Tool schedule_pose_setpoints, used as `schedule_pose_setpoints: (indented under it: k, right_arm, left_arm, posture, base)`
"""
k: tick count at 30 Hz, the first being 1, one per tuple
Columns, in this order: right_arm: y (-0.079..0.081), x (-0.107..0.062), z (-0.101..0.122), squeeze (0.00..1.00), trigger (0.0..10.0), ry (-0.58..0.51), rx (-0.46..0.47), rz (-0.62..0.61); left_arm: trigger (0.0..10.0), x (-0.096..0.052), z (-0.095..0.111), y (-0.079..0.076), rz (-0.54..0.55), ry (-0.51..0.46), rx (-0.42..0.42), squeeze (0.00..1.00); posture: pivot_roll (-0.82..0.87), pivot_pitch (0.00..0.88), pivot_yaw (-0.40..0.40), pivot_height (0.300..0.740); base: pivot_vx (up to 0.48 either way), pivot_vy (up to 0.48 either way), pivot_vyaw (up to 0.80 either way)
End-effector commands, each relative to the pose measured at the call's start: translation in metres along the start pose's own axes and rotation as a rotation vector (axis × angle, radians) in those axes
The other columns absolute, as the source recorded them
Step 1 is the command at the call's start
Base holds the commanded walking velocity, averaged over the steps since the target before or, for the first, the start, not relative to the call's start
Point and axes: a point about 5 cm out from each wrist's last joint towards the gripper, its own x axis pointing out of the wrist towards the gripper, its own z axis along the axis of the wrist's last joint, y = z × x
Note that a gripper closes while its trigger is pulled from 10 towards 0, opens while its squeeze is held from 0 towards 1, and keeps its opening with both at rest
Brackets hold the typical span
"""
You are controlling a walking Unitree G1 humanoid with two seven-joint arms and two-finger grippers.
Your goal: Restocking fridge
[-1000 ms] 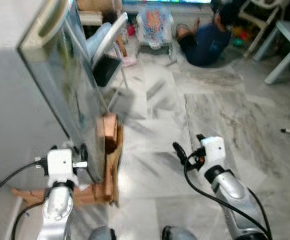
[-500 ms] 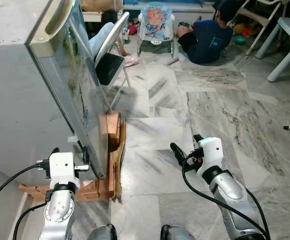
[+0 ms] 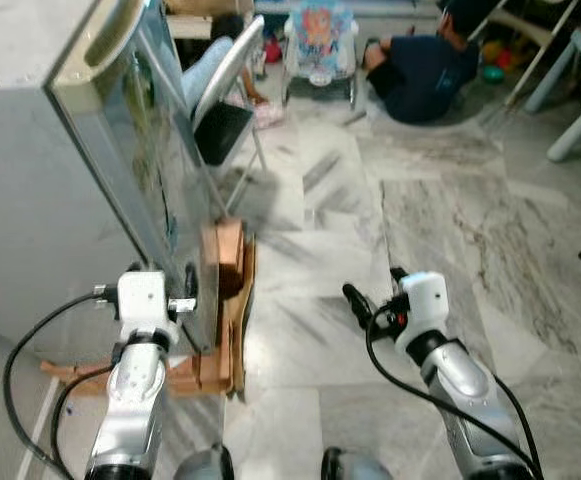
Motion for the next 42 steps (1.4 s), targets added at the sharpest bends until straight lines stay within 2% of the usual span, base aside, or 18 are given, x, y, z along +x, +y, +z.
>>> schedule_pose_setpoints:
  k: [1,4,8,22,31,38,42]
  right_arm:
    - [-0.001,0.0,0.003,0.0,10.0,-0.007,-0.005,-0.005]
    - [-0.003,-0.002,0.001,0.0,10.0,-0.003,-0.011,-0.011]
    - [-0.004,-0.003,0.002,0.0,10.0,-0.004,-0.011,-0.016]
    - [-0.002,-0.003,0.001,0.0,10.0,0.0,-0.01,-0.012]
    - [-0.001,-0.003,0.001,0.0,10.0,-0.001,-0.008,-0.014]
    - [-0.001,-0.003,0.0,0.0,10.0,-0.001,-0.007,-0.016]
    - [-0.002,-0.003,-0.002,0.0,10.0,0.006,-0.009,-0.016]
  left_arm:
    - [10.0,0.001,-0.006,0.003,0.004,0.028,0.005,0.0]
    - [10.0,0.018,0.0,0.004,0.008,0.018,0.015,0.0]
    - [10.0,0.025,0.001,0.008,0.03,0.014,0.025,0.0]
    - [10.0,0.017,-0.02,0.01,0.023,0.093,0.046,0.0]
    - [10.0,0.034,-0.007,0.009,0.036,0.052,0.051,0.0]
    - [10.0,0.042,-0.001,0.008,0.036,0.039,0.054,0.0]
    - [10.0,0.051,0.007,0.001,0.017,0.02,0.054,0.0]
  posture:
    - [-0.08,0.119,-0.027,0.74]
    - [-0.09,0.119,-0.022,0.74]
    - [-0.09,0.122,-0.018,0.74]
    - [-0.08,0.125,-0.018,0.74]
    - [-0.09,0.124,-0.013,0.74]
    - [-0.09,0.125,-0.012,0.74]
    - [-0.09,0.125,-0.011,0.74]
  base:
    - [0.0,0.0,0.0]
    - [0.0,0.0,0.0]
    - [0.0,0.0,0.0]
    - [0.0,0.0,0.0]
    - [0.0,0.0,0.0]
    - [0.0,0.0,0.0]
    - [0.0,0.0,0.0]
